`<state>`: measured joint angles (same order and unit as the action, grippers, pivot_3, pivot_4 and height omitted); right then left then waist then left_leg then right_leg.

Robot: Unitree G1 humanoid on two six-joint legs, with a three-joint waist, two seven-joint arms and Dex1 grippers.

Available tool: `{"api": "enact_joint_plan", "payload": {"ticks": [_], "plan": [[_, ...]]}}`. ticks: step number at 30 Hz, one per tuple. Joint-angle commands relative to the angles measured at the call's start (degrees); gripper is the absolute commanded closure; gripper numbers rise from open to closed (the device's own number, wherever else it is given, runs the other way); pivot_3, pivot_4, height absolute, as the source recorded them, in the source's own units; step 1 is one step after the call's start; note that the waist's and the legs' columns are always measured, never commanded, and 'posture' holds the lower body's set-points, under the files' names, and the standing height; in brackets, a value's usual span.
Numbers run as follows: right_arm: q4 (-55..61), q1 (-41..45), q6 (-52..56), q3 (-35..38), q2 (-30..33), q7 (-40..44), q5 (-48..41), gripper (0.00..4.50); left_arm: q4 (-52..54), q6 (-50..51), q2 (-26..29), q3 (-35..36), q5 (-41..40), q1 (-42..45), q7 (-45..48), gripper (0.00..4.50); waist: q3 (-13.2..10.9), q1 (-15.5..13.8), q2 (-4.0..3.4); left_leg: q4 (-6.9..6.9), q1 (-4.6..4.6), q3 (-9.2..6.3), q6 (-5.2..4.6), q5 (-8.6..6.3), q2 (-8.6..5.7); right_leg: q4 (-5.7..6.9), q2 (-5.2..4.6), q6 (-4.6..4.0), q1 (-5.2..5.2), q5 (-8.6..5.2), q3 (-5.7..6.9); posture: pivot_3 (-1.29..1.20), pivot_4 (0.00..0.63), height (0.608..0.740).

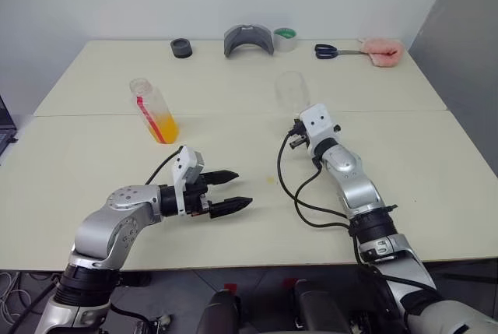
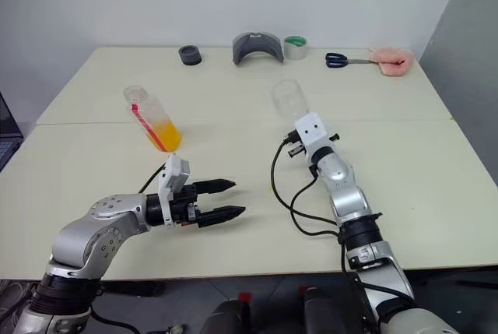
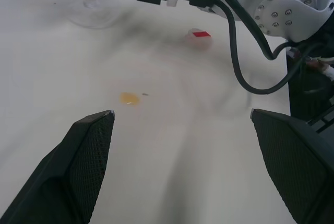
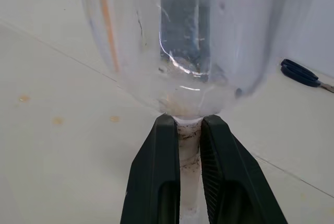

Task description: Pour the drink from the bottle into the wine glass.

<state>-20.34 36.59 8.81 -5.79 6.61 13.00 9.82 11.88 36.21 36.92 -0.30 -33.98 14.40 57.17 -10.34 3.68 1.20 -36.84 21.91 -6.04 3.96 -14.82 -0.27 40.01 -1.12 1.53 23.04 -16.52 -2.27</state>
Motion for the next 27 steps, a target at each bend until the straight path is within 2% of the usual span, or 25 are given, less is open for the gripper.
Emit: {"api": "enact_joint_plan", "payload": {"ticks": [1, 9, 13, 18, 27], "plan": [[-2.06, -1.92, 2.34, -0.04, -0.58, 0.59, -1.44, 4.25, 0.99, -0.21, 0.99, 1.23, -0.23, 1.35, 0.22, 0.0, 0.01, 0.02, 0.02, 0.0, -0.02, 0.01, 0.0, 0.0, 0.0, 0.0, 0.01, 0.0, -0.01, 0.0, -0.01, 0.0, 0.15, 0.74], [-0.73, 1.02, -3.99, 2.05, -6.55, 9.44, -12.9, 4.25, -1.53, -3.81, 2.05, 6.34, 2.84, 1.58, -4.15, 0.0, -0.01, 1.25, 0.01, 0.06, -0.01, 0.03, -0.01, -0.01, 0.13, 0.01, 0.09, 0.0, 0.07, 0.0, -0.04, 0.0, 0.15, 0.74], [-5.67, 3.73, -8.73, 1.29, -8.58, 10.65, -12.89, 4.25, -1.15, -4.16, 2.81, 9.01, 3.0, 0.56, -5.76, 0.0, -0.03, 1.36, 0.0, 0.13, 0.0, 0.03, -0.01, -0.01, 0.21, 0.01, 0.09, -0.01, 0.14, 0.0, -0.04, 0.0, 0.15, 0.74], [-17.35, 9.33, -16.28, 1.25, -11.57, 10.88, -12.55, 4.25, 0.44, -4.41, 5.02, 11.62, 3.28, -1.27, -6.47, 0.0, -0.07, 1.21, 0.03, 0.12, 0.03, 0.06, -0.01, -0.01, 0.08, -0.01, 0.07, -0.01, 0.14, 0.0, -0.06, 0.0, 0.15, 0.74], [-27.64, 11.94, -22.72, 1.37, -12.17, 12.26, -11.88, 4.25, 0.8, -5.95, 6.74, 14.94, 3.37, -2.33, -6.67, 0.0, -0.07, 1.11, 0.03, 0.13, 0.03, 0.05, 0.0, -0.01, 0.08, -0.02, 0.04, -0.01, 0.14, 0.01, -0.05, 0.0, 0.15, 0.74]]}}
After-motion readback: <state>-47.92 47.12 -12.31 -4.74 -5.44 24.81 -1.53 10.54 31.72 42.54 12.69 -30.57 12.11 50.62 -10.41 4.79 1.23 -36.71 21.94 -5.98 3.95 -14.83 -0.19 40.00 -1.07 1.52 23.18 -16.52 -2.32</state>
